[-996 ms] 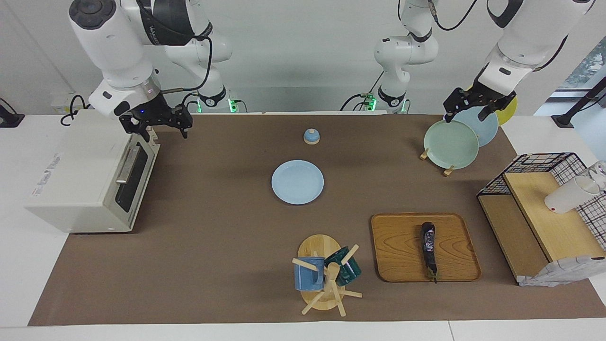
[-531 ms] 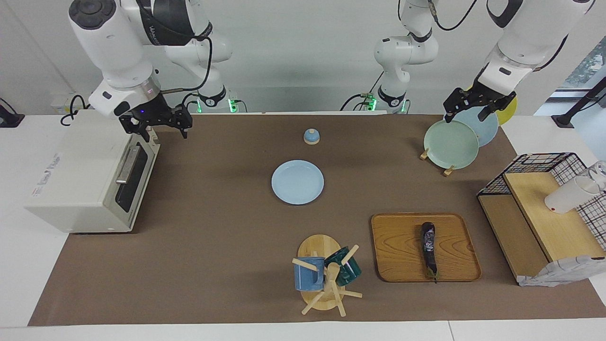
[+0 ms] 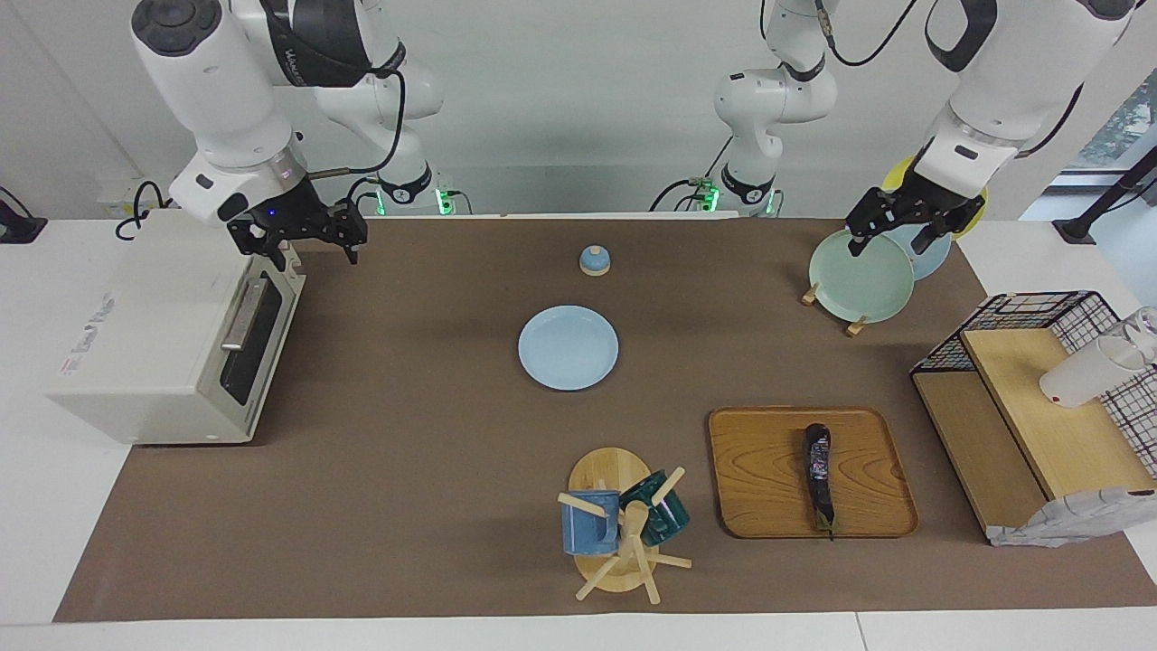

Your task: Put eggplant into oven

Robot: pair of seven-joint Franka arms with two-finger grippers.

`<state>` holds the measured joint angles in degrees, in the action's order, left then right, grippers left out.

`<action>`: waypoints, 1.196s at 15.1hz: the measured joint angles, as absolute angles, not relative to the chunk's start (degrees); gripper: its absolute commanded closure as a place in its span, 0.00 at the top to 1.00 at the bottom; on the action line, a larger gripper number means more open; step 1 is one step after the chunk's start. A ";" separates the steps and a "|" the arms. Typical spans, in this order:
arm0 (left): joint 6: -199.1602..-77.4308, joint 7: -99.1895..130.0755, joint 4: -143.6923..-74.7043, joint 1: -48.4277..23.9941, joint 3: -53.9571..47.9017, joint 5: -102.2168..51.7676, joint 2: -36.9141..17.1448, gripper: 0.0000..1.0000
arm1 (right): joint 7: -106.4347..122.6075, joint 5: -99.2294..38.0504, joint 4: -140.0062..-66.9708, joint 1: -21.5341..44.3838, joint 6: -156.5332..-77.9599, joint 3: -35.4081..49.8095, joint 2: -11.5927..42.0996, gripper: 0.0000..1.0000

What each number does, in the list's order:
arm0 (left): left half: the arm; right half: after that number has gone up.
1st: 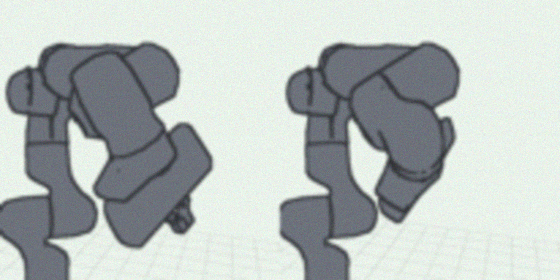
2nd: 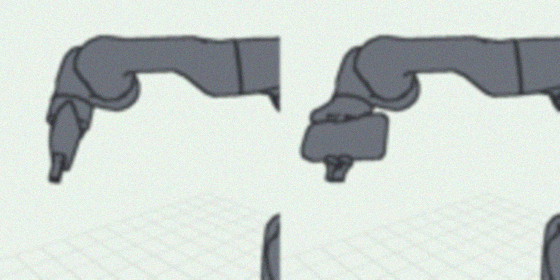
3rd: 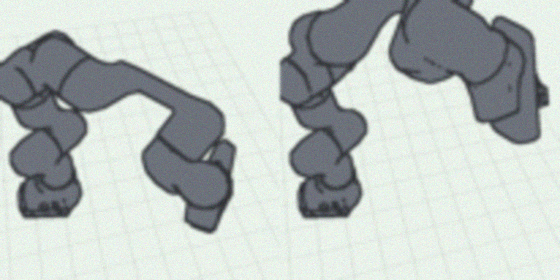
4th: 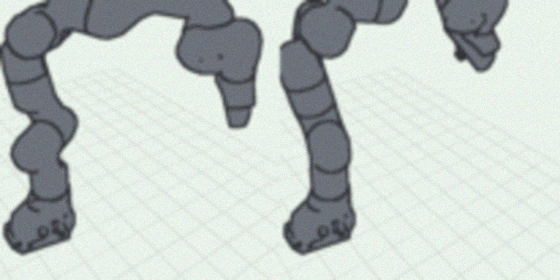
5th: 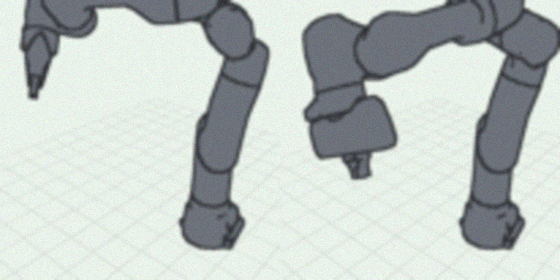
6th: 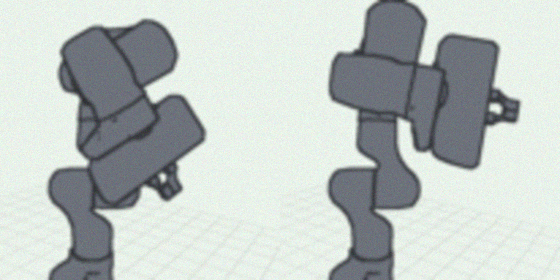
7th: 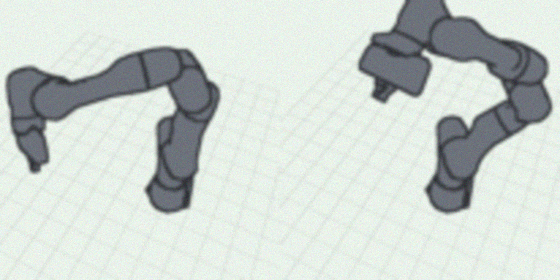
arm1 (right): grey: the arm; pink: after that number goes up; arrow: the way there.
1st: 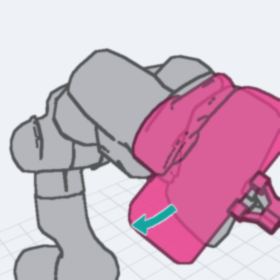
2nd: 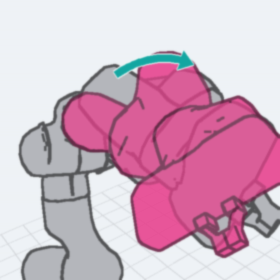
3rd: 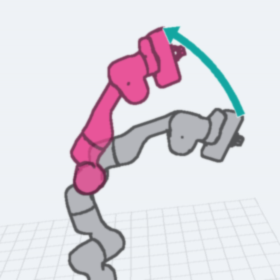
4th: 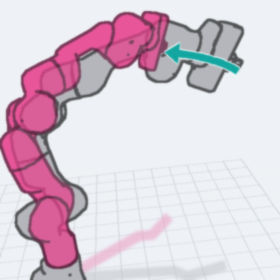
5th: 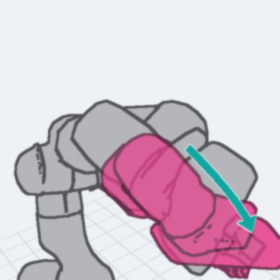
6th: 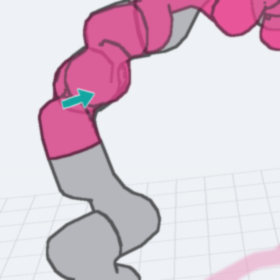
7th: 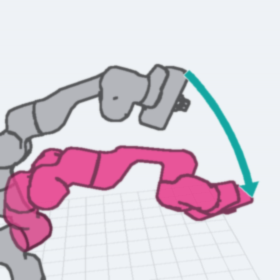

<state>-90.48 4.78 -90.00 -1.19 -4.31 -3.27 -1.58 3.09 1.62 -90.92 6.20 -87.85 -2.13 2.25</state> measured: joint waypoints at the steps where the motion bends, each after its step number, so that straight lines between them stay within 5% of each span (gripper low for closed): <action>1: -91.53 4.77 -89.73 -1.21 -4.32 -3.27 -3.74 1.00 | 3.09 1.62 -90.92 6.20 -87.85 -2.13 2.25 1.00; 8: -106.54 3.62 -83.45 -2.59 -4.59 -2.24 -26.30 1.00 | 3.09 1.62 -90.88 6.35 -87.78 -2.12 2.21 1.00; 12: -112.25 0.08 -79.86 -4.35 -4.64 0.37 -34.88 1.00 | 3.09 1.62 -91.33 6.56 -88.15 -1.94 2.12 0.97; 14: -113.39 -3.37 -79.88 -4.27 -4.61 1.34 -36.06 1.00 | 3.10 1.62 -94.03 6.63 -92.28 -1.85 1.40 0.21; 15: -113.99 -4.19 -80.31 -4.30 -4.61 1.51 -36.15 1.00 | 3.22 1.62 -96.74 6.58 -95.90 -1.87 0.67 0.00; 18: -116.91 -4.98 -82.55 -4.47 -4.65 1.58 -36.14 1.00 | 4.28 1.85 -105.22 4.95 -103.43 -2.09 -1.85 0.00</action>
